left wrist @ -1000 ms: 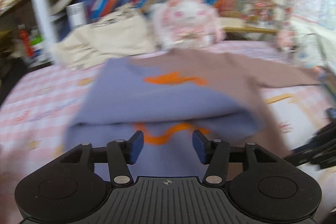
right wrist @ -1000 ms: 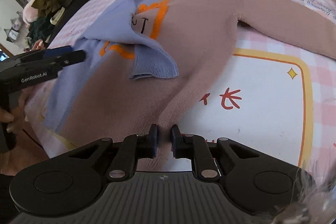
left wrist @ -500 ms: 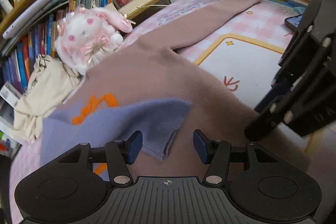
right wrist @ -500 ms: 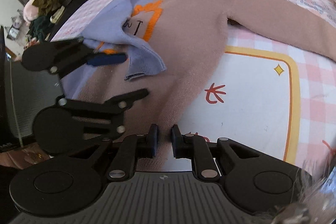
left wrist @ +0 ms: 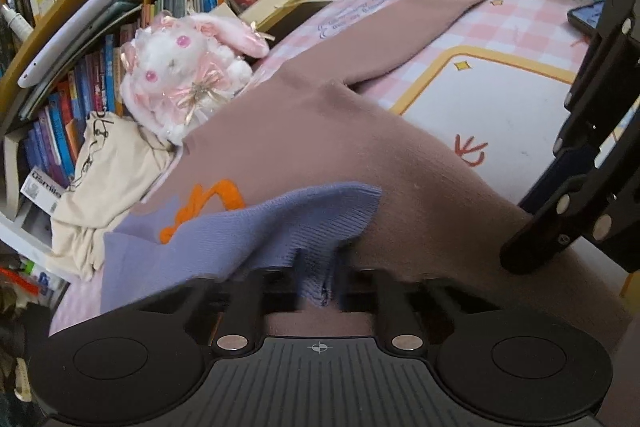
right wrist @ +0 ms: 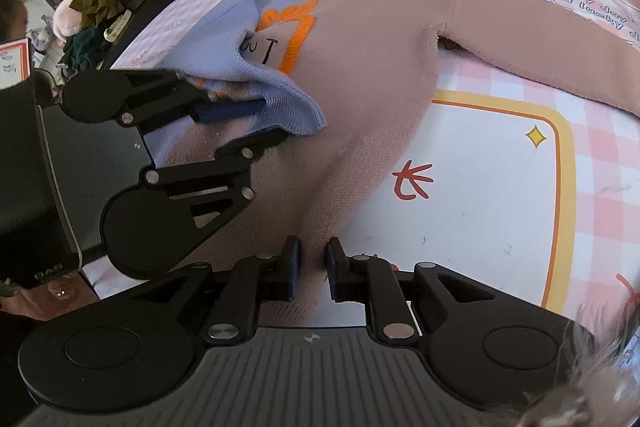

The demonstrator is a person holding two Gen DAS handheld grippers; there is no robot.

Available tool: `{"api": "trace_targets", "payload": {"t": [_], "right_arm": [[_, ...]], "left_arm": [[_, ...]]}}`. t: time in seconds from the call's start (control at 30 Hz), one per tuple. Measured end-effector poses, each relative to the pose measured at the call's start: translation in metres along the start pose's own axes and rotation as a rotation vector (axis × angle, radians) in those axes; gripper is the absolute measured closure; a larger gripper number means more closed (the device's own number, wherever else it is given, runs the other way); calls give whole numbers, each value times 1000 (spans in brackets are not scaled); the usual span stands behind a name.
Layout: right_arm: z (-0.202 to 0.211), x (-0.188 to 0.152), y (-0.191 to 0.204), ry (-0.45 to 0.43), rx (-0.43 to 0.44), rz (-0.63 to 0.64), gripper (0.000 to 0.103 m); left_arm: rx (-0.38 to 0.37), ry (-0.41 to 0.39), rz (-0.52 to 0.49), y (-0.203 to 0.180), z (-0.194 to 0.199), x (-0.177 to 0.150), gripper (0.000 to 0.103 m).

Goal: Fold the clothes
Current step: 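Grasp the lavender sleeve with the left tool and pull it outward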

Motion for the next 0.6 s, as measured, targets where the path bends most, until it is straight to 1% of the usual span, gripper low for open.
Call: {"api": "trace_targets", "payload": {"t": [0.07,0.17,0.27,0.33,0.37,0.47,0.6], "right_arm": [[0,0,0,-5,-1,-2,89],[0,1,1,-5,-1,-3,89],[-1,1,2,-4,-4,-3,89],[-1,1,3,-4,-10,-6,89],[-1,1,3,-4,-12,-7,89],[-1,1,4,-4,-21,-15,89],[0,0,6,-4,-44,-42,89]], "left_arm": [[5,-20,40,8,7,3,101],[36,-71,192,45,22,13,101],[96,-111,402,110,37,16,101],[146,-125,507,154,43,13,101],[180,-131,545,176,46,11,101],[313,-143,591,244,51,3,101],[480,-132,637,328,55,-12,101]]}}
Point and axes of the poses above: each gripper's, at about its wrist camera, not at the fingertips, and z roughly against the way its jaws point, y to its left, x to its top, the point moved 9 cm from there along -z, roughly the way its jaws point, and after that the axes turned 9 degrees about z, right-handed, at the moved point
